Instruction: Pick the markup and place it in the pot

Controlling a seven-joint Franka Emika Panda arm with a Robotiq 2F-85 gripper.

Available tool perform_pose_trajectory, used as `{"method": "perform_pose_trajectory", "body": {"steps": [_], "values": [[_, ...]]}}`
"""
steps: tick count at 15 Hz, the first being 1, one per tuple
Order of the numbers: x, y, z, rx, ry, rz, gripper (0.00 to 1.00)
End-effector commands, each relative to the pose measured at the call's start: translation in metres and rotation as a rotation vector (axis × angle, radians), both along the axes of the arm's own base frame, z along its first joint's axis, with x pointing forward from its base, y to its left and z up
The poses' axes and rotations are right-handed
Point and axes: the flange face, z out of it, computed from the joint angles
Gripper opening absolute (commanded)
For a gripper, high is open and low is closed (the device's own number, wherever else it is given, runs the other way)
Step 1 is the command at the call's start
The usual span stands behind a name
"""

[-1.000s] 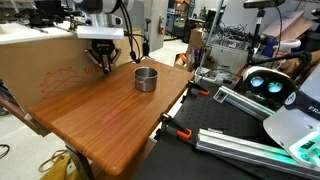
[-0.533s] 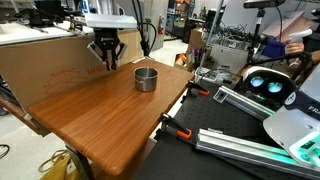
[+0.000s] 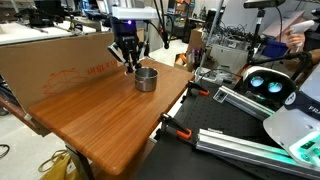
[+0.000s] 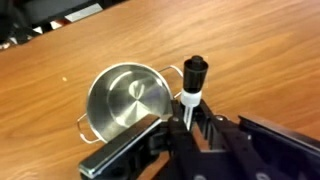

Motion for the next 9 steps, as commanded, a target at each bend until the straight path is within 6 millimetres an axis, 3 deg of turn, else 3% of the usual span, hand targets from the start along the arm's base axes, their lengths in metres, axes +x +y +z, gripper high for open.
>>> {"method": "perform_pose_trajectory", "body": {"steps": [1,5,9], "values": [[-0.013,-0.007,0.027,0.03,-0.052,0.024,0.05],[-0.027,-0.012,0.041,0.056,-0.048,0.064,0.05],[-0.047,-0.022,0.033,0.07,-0.003,0.114,0.05]]}}
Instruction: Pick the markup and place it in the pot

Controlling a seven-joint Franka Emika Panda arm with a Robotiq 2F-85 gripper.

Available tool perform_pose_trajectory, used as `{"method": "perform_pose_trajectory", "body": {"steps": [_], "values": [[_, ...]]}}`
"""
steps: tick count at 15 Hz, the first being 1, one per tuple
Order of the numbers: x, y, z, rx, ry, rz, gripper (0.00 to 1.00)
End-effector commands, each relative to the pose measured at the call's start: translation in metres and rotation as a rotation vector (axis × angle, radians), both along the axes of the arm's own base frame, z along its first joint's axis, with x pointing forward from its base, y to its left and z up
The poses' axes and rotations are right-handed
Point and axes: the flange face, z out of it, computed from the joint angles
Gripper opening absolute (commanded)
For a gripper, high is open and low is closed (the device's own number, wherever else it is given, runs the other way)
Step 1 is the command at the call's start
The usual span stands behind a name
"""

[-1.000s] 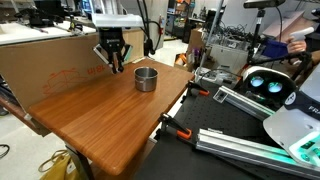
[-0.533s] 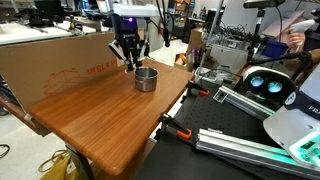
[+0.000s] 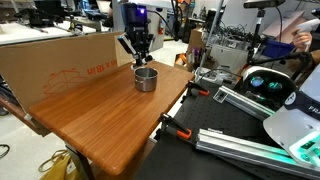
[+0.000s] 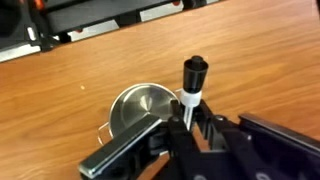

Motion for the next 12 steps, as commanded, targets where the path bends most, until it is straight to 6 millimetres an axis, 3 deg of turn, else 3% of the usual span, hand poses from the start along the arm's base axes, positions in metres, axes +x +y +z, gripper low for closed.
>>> {"method": "perform_pose_trajectory", "body": {"steps": [1,7,12], "values": [[-0.018,-0.011,-0.001,0.021,0.024,0.041,0.05],[-0.019,-0.034,-0.014,0.03,0.057,0.009,0.05],[-0.005,-0.037,-0.027,0.014,0.079,-0.029,0.05]]}}
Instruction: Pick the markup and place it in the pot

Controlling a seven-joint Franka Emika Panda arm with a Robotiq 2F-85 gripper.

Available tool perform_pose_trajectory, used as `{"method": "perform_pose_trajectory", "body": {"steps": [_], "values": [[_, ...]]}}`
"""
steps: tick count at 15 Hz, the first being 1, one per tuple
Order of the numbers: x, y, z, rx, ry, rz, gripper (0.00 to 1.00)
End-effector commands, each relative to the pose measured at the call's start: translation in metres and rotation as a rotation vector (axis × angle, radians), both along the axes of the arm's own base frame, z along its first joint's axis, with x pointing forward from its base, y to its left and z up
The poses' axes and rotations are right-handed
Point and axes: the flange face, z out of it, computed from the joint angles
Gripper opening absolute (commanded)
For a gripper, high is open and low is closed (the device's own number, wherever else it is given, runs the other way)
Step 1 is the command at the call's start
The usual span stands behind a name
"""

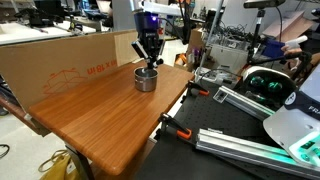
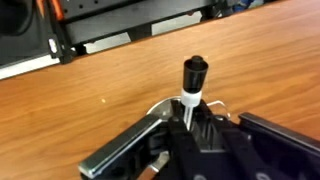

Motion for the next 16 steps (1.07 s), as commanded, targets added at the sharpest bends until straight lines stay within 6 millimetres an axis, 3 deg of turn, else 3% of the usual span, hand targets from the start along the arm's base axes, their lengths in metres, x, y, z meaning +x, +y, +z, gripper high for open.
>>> {"method": "perform_pose_trajectory", "body": {"steps": [1,6,7,9,15,16], "values": [[0.014,0.001,-0.013,-0.008,0.041,-0.027,0.05],[0.034,0.0,-0.034,-0.031,0.08,-0.072,0.05],[0.037,0.0,-0.038,-0.035,0.078,-0.071,0.47],[0.042,0.0,-0.04,-0.048,0.093,-0.074,0.55],[0.051,0.001,-0.04,-0.054,0.127,-0.079,0.98],[0.05,0.0,-0.039,-0.052,0.131,-0.078,1.0]]}}
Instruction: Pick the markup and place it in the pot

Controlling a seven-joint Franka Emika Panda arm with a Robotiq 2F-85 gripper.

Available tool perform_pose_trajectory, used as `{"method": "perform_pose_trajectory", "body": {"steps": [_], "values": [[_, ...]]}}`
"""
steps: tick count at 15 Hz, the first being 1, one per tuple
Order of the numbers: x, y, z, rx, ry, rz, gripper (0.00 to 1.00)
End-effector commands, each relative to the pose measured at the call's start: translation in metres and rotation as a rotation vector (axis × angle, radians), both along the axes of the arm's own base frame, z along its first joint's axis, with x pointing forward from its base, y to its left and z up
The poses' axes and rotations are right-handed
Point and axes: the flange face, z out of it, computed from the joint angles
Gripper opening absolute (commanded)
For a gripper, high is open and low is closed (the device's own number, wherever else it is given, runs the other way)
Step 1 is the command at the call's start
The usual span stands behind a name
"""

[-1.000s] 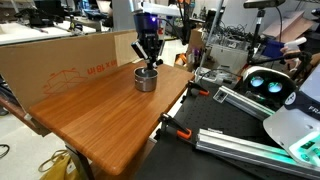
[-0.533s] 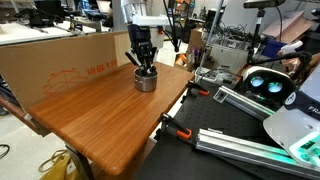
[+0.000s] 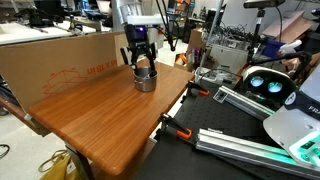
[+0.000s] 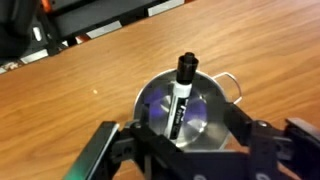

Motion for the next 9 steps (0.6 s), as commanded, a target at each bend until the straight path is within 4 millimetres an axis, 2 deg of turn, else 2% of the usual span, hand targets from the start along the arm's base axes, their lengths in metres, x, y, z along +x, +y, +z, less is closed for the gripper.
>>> {"method": "perform_pose_trajectory", "body": {"steps": [1,5,9], "values": [[0.006,0.0,0.004,-0.011,0.029,-0.001,1.0],[0.002,0.001,0.023,0.006,-0.015,0.017,1.0],[-0.009,0.003,0.057,0.028,-0.099,0.05,1.0]]}}
